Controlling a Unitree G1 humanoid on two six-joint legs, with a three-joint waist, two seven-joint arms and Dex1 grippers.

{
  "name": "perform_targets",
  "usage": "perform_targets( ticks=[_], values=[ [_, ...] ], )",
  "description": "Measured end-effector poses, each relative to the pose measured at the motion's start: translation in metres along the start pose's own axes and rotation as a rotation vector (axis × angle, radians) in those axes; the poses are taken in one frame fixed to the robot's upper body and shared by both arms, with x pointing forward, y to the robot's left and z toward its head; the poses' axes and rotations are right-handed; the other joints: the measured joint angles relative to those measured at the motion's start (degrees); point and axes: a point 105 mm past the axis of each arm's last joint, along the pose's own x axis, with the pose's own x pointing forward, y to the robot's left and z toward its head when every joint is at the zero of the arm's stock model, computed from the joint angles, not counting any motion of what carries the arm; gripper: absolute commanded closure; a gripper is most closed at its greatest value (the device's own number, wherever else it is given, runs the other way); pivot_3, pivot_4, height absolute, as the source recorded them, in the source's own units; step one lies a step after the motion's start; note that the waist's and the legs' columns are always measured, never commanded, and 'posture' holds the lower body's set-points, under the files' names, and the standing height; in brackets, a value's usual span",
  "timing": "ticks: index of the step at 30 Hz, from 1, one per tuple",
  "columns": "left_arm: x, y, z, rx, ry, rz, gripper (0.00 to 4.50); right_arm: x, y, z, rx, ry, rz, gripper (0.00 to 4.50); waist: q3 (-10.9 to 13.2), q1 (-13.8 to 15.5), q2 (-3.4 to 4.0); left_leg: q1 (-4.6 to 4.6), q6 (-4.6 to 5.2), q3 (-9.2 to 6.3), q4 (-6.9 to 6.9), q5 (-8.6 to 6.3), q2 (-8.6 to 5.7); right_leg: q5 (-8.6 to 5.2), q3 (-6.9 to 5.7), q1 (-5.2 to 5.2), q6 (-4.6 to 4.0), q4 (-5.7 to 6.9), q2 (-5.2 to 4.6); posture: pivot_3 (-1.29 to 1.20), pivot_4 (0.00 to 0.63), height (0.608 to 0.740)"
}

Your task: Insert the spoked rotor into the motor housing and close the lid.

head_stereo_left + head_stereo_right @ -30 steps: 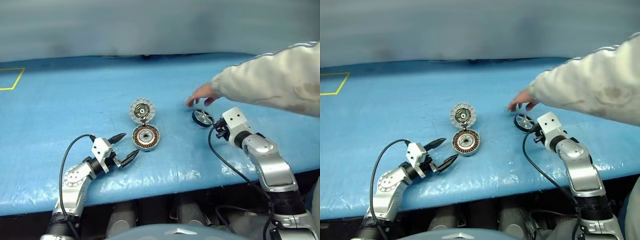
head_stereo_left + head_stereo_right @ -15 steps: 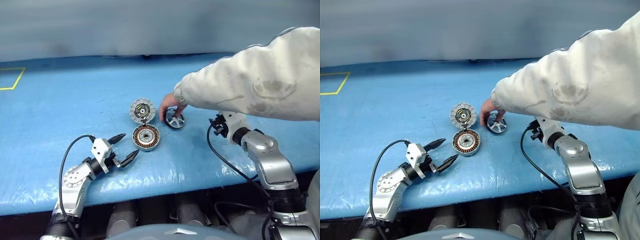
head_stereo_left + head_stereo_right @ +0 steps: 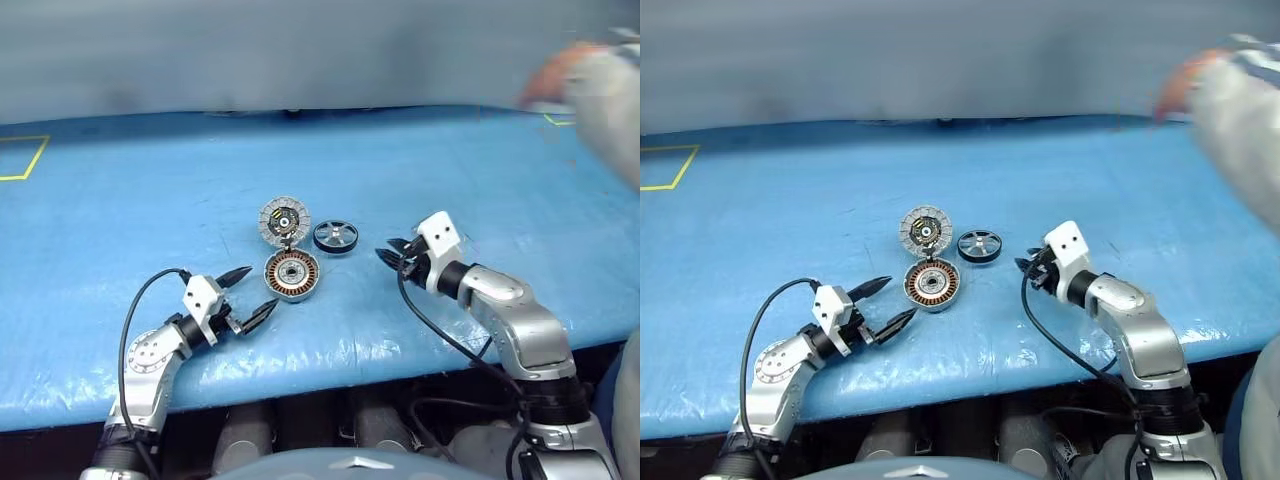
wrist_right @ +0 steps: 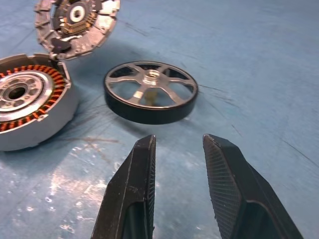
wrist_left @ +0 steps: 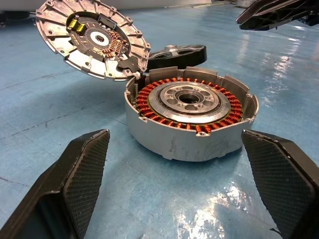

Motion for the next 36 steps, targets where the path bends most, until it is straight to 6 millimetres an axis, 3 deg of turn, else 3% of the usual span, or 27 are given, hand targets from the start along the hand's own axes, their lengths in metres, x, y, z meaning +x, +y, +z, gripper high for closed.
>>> perform_targets(
  ticks=[8,21,36],
  values=[
    [0.0,0.0,0.0,-0.001,-0.002,0.001,0.0,0.023,-0.006,0.019,-0.093,-0.045,0.041,2.96,0.0,0.0,0.0,0.0,0.01,0.0,-0.01,0.01,-0.06,0.01,-0.02,0.02,0.01,0.0,0.01,0.0,0.15,0.74],
    [0.0,0.001,0.0,0.002,-0.005,0.007,0.0,0.056,-0.005,0.004,-0.141,0.015,0.079,2.96,0.0,0.0,0.01,0.01,0.01,0.03,0.0,0.01,-0.05,0.03,0.0,0.02,0.02,0.03,0.01,0.0,0.15,0.74],
    [-0.003,0.001,-0.003,-0.006,0.003,0.026,0.0,0.063,0.003,-0.009,-0.247,0.089,0.137,2.96,0.0,-0.1,0.02,0.07,0.0,0.05,0.01,0.01,-0.03,0.04,0.02,0.04,0.02,0.06,0.01,0.0,0.15,0.74]
  ],
)
